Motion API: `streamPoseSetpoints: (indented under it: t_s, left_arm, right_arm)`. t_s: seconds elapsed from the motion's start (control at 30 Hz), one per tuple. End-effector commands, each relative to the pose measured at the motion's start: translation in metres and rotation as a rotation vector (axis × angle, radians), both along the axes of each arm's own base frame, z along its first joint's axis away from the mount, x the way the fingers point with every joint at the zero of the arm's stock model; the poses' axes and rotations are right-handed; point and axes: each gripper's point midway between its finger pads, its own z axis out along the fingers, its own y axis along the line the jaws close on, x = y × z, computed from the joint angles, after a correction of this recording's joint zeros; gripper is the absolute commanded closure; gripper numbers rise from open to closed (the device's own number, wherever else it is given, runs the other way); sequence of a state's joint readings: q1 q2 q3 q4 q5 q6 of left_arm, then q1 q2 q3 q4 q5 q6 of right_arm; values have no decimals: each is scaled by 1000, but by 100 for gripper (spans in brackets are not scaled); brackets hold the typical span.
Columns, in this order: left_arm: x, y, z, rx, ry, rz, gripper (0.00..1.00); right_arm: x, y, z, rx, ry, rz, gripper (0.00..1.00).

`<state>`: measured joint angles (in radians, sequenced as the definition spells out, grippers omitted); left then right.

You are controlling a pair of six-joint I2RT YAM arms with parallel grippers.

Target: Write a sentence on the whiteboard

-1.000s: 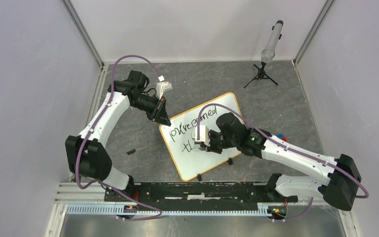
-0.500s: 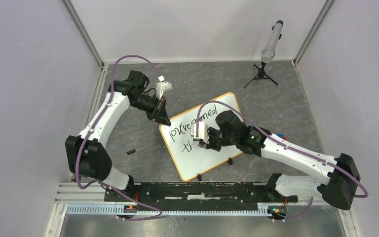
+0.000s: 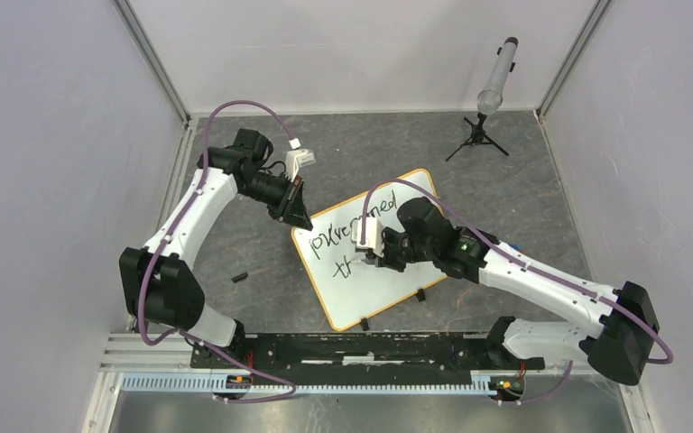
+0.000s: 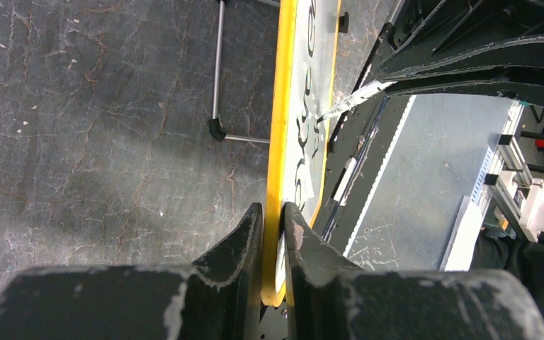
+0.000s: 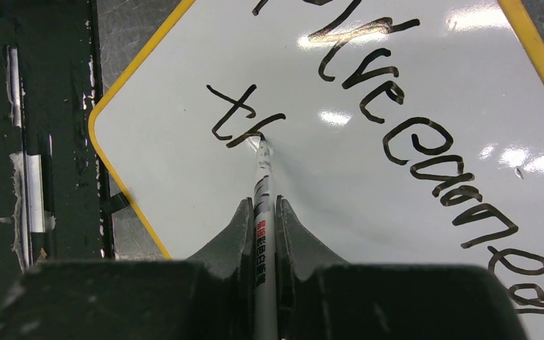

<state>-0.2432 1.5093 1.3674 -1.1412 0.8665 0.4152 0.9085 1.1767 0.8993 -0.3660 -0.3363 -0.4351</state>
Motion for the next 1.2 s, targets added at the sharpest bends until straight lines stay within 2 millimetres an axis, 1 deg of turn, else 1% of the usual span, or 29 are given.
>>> streamPoseSetpoints:
  t_s: [0.0,0.2,0.37,0.43,0.5,0.6,0.67,0.73,0.8,0.93,1.17]
  left_arm:
    - [5,1,-1,6,-39,-6,98]
    - [5,1,-1,6,-39,-5,98]
    - [5,0,-1,5,-37,-5,98]
    - [5,0,-1,3,-36,-7,98]
    - [5,0,-1,5,-35,-6,97]
    - [5,0,0,4,-36,-3,98]
    - [5,0,-1,5,-32,-2,98]
    - [4,1,0,5,-36,-4,98]
    - [4,1,1,3,-38,-4,98]
    - [4,1,1,4,-43,-5,98]
    - [4,1,2,2,-46,-4,98]
  right_arm:
    - [10,-7,8,-2,-41,-35,100]
    - [-1,-13,-10,-24,4,-18,100]
    - [-12,-14,-18,-24,41,14,100]
    - [-13,-14,-19,-25,45,20,100]
    - [-14,-13,-15,-18,43,26,100]
    - [-17,-7,2,26,38,55,100]
    - [-16,-3,16,51,35,64,100]
    - [-14,-1,25,64,24,61,100]
    - [-11,-2,28,67,16,49,100]
    - [-4,-5,26,68,16,22,100]
    - [3,-5,23,59,12,-2,100]
